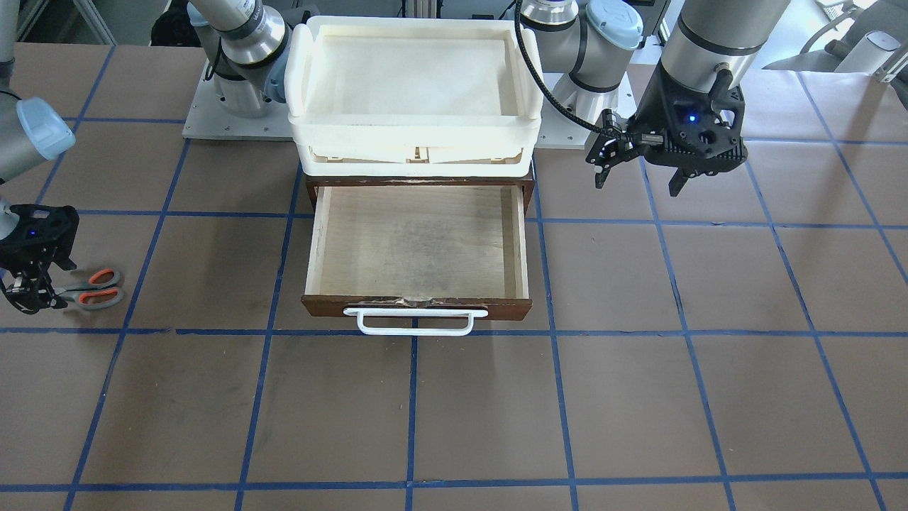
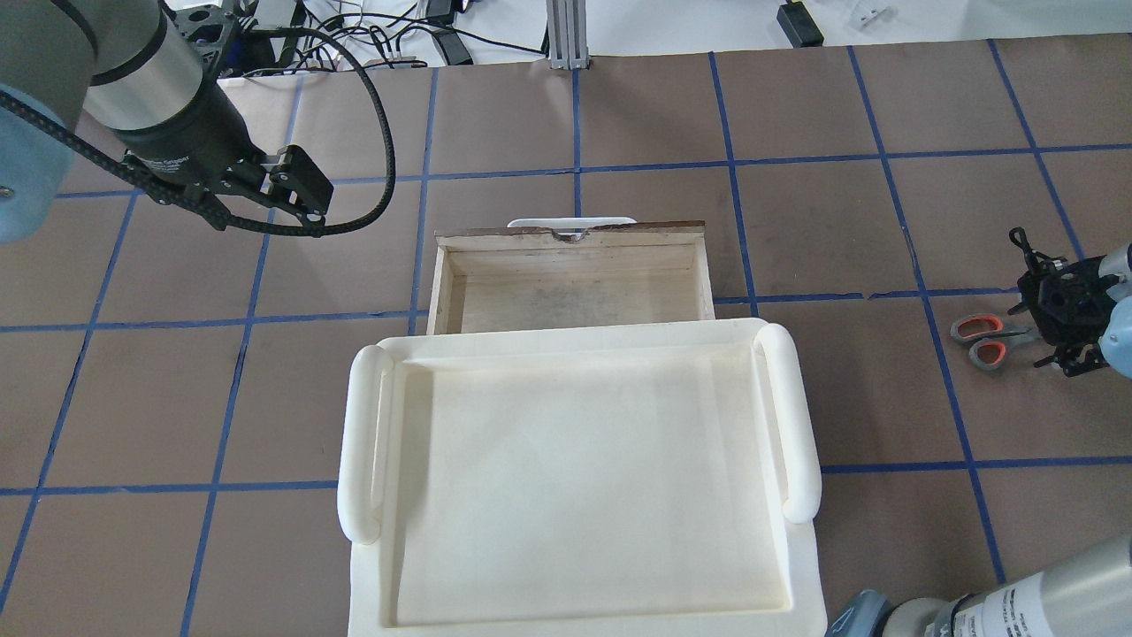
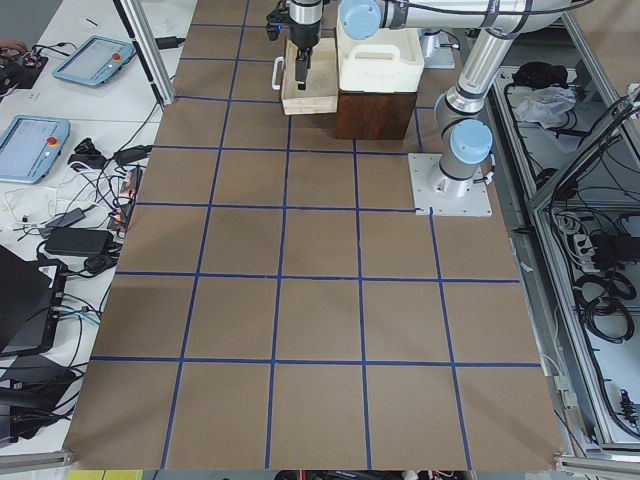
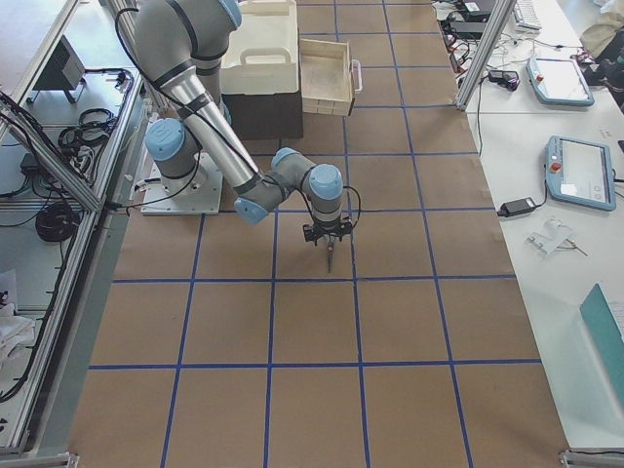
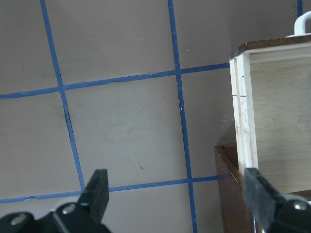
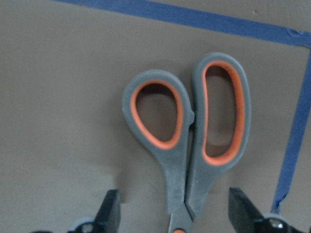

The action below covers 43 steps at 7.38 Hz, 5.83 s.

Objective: Put scissors in drawer and close it
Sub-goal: 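Lower the right gripper over the scissors handles and close on them, then lift the scissors with the right gripper and carry them over the drawer, then lower the scissors into the drawer and open the right gripper, then raise the right gripper out of the drawer and draw it back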

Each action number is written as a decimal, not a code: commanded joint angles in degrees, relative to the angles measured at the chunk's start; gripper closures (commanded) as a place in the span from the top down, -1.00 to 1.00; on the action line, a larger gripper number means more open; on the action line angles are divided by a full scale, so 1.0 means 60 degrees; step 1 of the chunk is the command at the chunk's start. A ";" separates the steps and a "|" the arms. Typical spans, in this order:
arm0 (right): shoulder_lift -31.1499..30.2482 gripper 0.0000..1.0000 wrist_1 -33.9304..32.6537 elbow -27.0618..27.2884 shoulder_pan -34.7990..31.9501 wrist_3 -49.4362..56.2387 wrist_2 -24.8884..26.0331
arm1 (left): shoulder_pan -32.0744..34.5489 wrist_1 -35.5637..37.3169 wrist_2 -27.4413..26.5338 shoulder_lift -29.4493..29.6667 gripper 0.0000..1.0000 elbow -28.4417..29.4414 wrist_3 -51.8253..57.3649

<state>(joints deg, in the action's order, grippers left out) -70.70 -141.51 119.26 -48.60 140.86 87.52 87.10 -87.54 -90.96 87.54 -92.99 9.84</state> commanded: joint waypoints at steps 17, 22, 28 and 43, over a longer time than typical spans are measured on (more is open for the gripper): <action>-0.3519 -1.00 0.7527 -0.4189 -0.3638 -0.4231 -0.0026 | 0.0000 0.0058 0.0000 -0.0015 1.00 0.0015 0.0000; -0.3001 -1.00 0.7139 -0.4218 -0.8517 -0.9072 0.0209 | -0.0015 0.0000 0.0000 -0.0015 1.00 0.0000 -0.0015; -0.0317 -1.00 0.5318 -0.4746 -1.1396 -1.1816 0.0736 | -0.0015 0.0102 0.0190 0.0263 1.00 0.0000 0.0000; -0.2436 1.00 0.6455 -0.4673 -0.8650 -1.2664 0.0736 | -0.0293 0.0044 -0.0145 -0.0293 1.00 0.0073 0.0410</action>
<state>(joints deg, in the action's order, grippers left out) -81.71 -106.16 91.00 -105.54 65.70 92.01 85.50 -87.15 -91.04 85.75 -92.82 12.30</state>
